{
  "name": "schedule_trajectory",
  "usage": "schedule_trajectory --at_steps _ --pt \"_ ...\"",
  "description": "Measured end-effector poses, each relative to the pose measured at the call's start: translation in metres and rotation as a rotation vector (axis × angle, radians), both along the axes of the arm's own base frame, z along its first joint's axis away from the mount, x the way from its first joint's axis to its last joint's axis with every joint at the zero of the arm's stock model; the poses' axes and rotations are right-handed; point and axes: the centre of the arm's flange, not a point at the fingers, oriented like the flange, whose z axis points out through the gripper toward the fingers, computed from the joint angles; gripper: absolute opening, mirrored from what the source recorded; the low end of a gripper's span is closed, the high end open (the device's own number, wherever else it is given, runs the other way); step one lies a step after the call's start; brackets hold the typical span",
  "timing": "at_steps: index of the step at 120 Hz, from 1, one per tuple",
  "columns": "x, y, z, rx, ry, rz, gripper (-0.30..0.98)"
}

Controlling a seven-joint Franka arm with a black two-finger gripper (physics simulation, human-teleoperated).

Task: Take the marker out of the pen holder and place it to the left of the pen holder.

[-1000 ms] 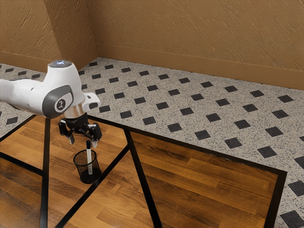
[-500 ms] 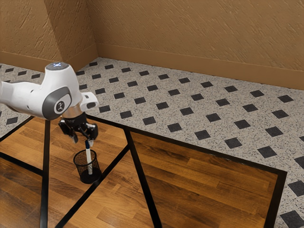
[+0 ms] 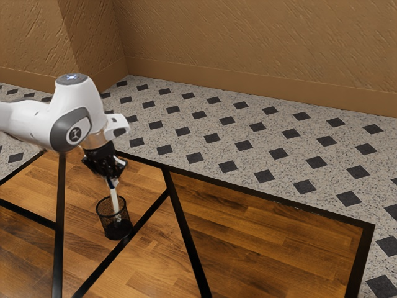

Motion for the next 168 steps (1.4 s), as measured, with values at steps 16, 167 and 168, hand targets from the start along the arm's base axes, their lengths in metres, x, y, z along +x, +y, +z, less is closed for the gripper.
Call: schedule_trajectory --at_steps 16,167,168 --pt "-0.01 0.009 0.05 0.003 -0.064 0.024 -0.08" --pt "-0.002 0.015 0.287 0.03 -0.037 -0.051 0.61" --pt "-0.003 0.01 0.289 0.034 -0.042 -0.06 0.61"
